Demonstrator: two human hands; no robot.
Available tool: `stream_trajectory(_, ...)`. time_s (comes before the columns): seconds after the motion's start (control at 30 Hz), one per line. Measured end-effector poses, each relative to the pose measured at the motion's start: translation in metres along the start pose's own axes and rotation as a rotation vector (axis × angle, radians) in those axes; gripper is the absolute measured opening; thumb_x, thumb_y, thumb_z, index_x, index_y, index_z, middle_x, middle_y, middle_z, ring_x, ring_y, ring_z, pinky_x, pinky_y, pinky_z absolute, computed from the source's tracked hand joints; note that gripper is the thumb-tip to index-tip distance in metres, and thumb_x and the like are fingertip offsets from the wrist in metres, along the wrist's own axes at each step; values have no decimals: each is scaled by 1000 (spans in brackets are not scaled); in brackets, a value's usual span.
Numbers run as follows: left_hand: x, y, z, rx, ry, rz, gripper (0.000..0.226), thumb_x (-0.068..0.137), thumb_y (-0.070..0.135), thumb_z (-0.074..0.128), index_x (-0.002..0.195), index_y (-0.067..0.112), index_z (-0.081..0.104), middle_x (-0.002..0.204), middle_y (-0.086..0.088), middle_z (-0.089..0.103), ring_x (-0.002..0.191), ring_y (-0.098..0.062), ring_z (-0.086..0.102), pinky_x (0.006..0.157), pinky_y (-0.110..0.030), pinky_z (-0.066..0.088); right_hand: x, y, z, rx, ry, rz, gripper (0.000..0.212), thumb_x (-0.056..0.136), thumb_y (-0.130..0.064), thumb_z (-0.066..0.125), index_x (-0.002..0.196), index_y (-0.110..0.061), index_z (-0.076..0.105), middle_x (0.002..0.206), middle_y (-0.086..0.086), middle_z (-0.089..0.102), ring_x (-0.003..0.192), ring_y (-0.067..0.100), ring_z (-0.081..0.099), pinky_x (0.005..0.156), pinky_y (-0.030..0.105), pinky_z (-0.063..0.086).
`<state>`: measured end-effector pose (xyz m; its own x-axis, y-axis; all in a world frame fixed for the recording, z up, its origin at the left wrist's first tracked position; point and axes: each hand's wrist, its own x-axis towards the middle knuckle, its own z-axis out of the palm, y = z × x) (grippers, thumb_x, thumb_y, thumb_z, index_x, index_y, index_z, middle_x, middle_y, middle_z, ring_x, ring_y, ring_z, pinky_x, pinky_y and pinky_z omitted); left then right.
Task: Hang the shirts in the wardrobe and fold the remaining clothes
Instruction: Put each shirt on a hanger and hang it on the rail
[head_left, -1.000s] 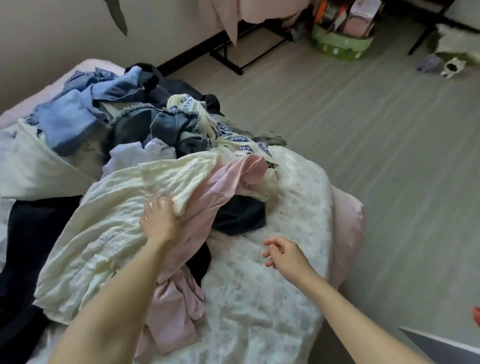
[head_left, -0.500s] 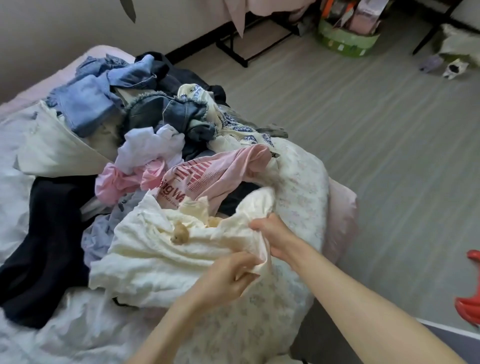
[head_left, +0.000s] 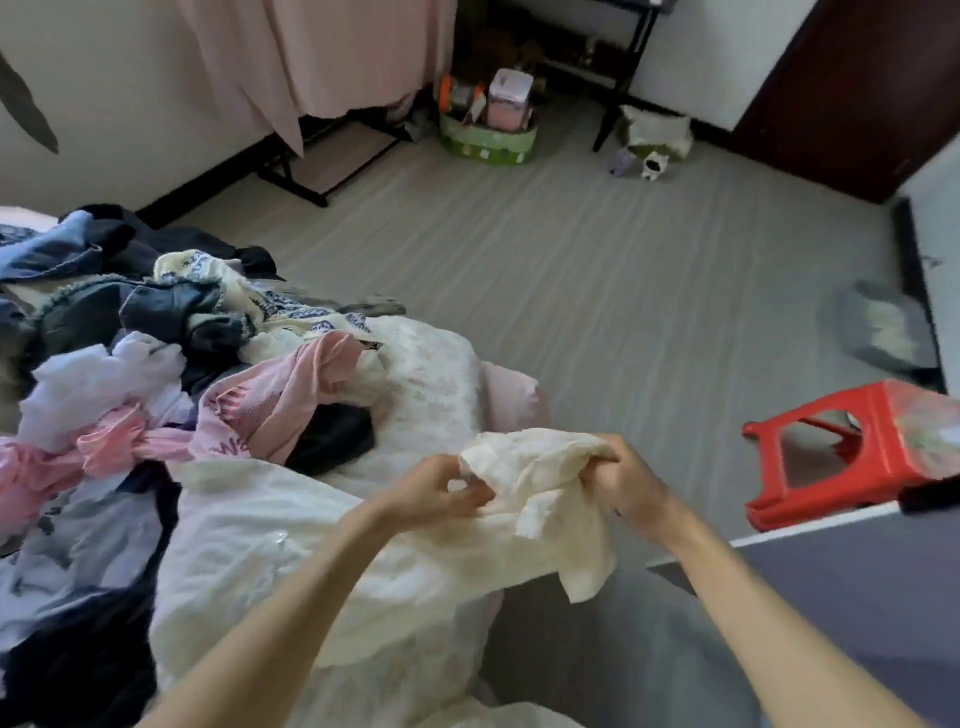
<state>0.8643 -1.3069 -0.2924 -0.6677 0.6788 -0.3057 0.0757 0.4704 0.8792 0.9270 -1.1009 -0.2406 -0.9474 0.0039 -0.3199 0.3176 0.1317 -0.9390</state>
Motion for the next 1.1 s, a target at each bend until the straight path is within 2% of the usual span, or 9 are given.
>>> stream_trajectory(0.07, 21, 32, 25, 6, -28, 71, 27, 94, 16, 51, 67, 16, 51, 63, 10, 50, 59, -5, 45, 62, -24, 41, -29, 11, -44, 125, 211, 48, 26, 67, -8, 44, 71, 5, 66, 67, 5, 61, 63, 14, 57, 56, 23, 44)
stream_trajectory(0.2, 48, 106, 60, 124, 77, 288, 29, 99, 17, 42, 70, 14, 39, 63, 6, 37, 56, -5, 34, 55, -17, 30, -83, 34, -109, 385, 552, 83, 31, 85, 3, 41, 70, -9, 65, 56, 2, 65, 54, 15, 63, 44, 19, 46)
stream_trajectory(0.37, 64, 165, 106, 43, 170, 419, 31, 97, 14, 46, 68, 16, 35, 63, 6, 31, 54, -3, 31, 53, -18, 28, -126, 42, -147, 350, 594, 73, 19, 86, -1, 49, 86, -10, 65, 68, 3, 70, 67, 17, 66, 55, 24, 50)
stream_trajectory(0.53, 70, 204, 149, -43, 83, 461, 26, 96, 13, 47, 72, 11, 36, 64, 7, 29, 56, -5, 26, 51, -18, 25, -168, 40, -173, 374, 379, 21, 26, 79, -33, 69, 100, -18, 69, 99, 7, 72, 91, 21, 69, 69, 23, 54)
stream_trajectory(0.7, 70, 225, 176, -11, -25, 439, 31, 87, 36, 60, 73, 17, 39, 63, 12, 35, 54, -1, 34, 52, -17, 30, -180, 26, -197, 309, 802, -96, 10, 89, -19, 60, 85, -17, 68, 81, 2, 73, 83, 21, 68, 78, 33, 51)
stream_trajectory(0.8, 68, 227, 192, 221, -300, 292, 33, 71, 43, 76, 87, 28, 52, 77, 17, 55, 70, -2, 53, 59, -11, 41, -195, 16, -212, 226, 802, -194, 19, 91, -20, 56, 81, -23, 72, 83, 1, 72, 85, 19, 69, 81, 35, 53)
stream_trajectory(0.87, 69, 222, 207, 422, -349, 238, 27, 71, 37, 78, 70, 30, 52, 66, 17, 53, 59, -2, 52, 49, -8, 37, -203, 17, -216, 171, 783, -222, 25, 93, -20, 53, 79, -28, 72, 82, -2, 72, 86, 17, 68, 81, 34, 53)
stream_trajectory(1.0, 76, 216, 209, 539, -165, 265, 20, 82, 27, 67, 70, 15, 55, 64, 3, 54, 65, -20, 51, 50, -22, 32, -223, 29, -233, 405, 944, -241, 21, 93, -17, 51, 83, -21, 69, 80, 0, 72, 84, 21, 68, 72, 32, 53)
stream_trajectory(1.1, 75, 218, 205, 402, -11, 374, 6, 88, 17, 60, 87, 12, 62, 69, 0, 65, 75, -26, 61, 59, -27, 37, -241, 45, -248, 542, 740, -228, 21, 88, -17, 52, 100, -10, 68, 97, 12, 71, 95, 28, 66, 75, 33, 53)
